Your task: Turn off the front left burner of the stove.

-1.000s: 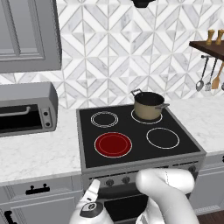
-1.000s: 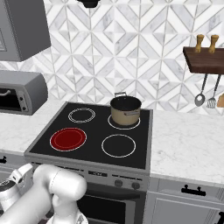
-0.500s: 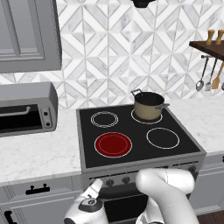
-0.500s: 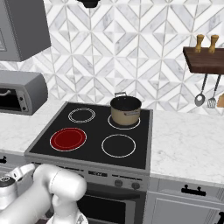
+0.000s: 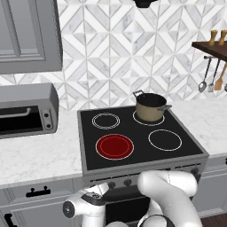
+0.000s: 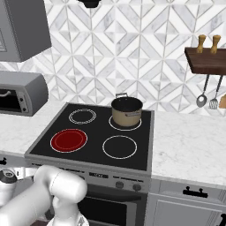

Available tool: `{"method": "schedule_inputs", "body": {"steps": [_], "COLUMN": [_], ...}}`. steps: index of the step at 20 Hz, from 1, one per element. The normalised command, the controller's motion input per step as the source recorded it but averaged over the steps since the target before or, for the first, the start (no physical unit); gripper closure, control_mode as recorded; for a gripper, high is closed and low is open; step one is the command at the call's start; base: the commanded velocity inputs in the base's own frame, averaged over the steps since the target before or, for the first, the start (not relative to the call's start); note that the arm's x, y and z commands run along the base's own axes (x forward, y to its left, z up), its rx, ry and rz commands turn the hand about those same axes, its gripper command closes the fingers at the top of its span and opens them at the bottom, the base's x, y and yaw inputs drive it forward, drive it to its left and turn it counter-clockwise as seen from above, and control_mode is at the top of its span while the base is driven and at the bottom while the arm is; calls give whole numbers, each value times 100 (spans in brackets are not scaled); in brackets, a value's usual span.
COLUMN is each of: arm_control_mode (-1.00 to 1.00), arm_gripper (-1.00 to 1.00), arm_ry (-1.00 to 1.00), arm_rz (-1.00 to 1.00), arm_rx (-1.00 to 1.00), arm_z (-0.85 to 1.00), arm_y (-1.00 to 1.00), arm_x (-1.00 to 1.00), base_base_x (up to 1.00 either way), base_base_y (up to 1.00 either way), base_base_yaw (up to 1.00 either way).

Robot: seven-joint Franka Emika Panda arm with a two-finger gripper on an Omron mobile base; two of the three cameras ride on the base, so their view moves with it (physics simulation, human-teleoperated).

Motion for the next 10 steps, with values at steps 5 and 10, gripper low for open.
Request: {"method": "schedule_inputs", "body": {"steps": [5, 10], "arm_control_mode": [-100, -100], "arm_gripper": [100, 100], "arm_ry": [5, 3], "arm_rz": [-30, -28], "arm_rx": [38, 32], "arm_z": [0, 0], "arm_y": [-29, -26], "arm_x": [0, 0], "base_base_x": [0, 0], "base_base_y": [0, 0], "base_base_yaw": [0, 0]}}
